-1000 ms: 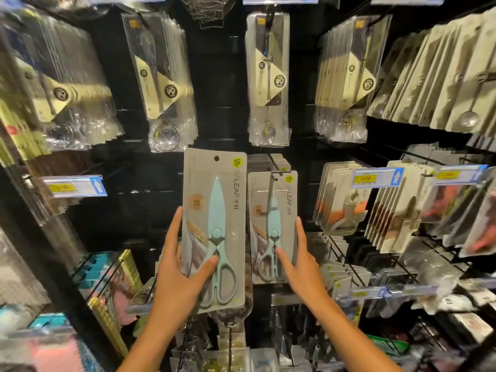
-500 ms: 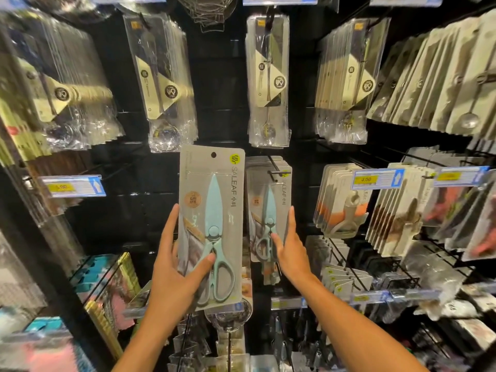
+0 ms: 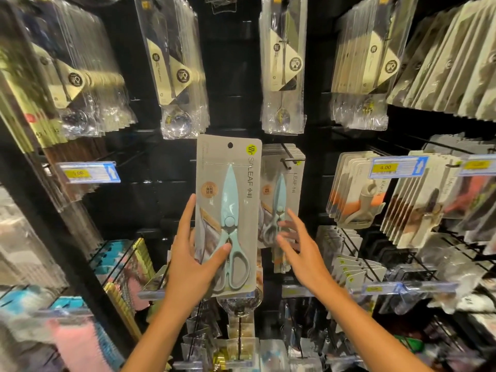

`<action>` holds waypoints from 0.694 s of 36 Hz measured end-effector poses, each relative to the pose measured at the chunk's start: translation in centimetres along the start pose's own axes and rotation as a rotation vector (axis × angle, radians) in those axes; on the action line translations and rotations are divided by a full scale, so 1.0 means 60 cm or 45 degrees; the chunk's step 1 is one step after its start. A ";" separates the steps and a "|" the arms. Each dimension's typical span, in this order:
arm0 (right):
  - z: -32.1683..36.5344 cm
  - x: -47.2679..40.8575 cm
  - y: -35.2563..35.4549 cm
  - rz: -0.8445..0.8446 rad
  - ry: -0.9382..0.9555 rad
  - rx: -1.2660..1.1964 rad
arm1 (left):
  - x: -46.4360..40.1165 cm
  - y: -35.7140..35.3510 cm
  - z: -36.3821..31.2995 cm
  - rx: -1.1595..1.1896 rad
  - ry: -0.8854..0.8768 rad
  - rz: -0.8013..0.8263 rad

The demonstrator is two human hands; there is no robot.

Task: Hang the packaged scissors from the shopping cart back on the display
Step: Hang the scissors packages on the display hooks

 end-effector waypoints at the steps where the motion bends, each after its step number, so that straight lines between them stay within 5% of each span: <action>1: 0.020 0.008 -0.008 0.048 0.015 -0.070 | 0.001 -0.001 0.002 0.004 0.003 -0.001; 8: 0.121 0.035 -0.035 0.177 0.102 -0.299 | 0.021 -0.019 0.000 0.032 -0.013 0.004; 25: 0.069 0.077 0.040 0.066 0.037 -0.124 | 0.037 -0.105 0.037 0.006 0.104 0.309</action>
Point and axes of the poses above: each hand's wrist, its own x-axis away from the middle knuckle, its own y-axis out of the back of the hand, z = x × y, the point moved 10 cm from there along -x, towards the middle knuckle, and after that the axes turned 8 degrees about -z, right-handed, at the moved point
